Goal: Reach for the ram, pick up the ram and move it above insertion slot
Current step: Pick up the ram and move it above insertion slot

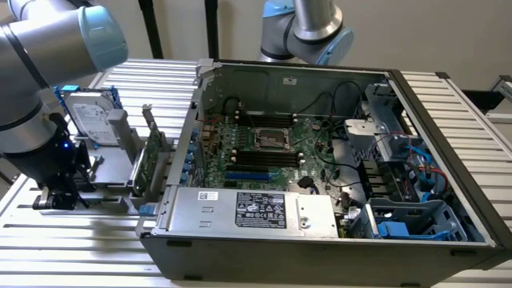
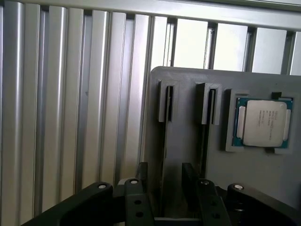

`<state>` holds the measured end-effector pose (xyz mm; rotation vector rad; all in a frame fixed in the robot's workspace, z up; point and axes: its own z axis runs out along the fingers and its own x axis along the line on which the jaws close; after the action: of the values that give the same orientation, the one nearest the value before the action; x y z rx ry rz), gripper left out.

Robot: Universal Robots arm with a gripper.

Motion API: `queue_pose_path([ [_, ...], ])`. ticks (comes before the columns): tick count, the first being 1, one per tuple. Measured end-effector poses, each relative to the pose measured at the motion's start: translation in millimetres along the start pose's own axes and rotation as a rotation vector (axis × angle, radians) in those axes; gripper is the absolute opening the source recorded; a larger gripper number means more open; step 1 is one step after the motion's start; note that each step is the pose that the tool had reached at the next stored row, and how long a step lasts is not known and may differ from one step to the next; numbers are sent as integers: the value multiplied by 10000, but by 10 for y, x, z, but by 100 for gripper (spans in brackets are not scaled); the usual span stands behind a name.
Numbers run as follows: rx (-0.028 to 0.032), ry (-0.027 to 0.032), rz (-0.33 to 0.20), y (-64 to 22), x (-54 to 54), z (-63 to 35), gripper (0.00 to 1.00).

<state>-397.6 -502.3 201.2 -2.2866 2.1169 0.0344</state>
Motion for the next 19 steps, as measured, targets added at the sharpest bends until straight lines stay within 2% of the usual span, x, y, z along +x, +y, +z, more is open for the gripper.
queue_pose_path([
  [5,-21,-2,2,-6,1,11,40],
  [6,-20,-2,1,-7,1,11,34],
  [7,-19,-3,2,-7,1,12,34],
  [8,-20,-3,2,-7,1,12,22],
  [9,-19,-2,2,-7,1,12,22],
  [10,-20,-3,2,-7,1,12,16],
  [12,-19,-4,2,-7,1,12,13],
  [19,-16,-5,2,-7,0,9,13],
])
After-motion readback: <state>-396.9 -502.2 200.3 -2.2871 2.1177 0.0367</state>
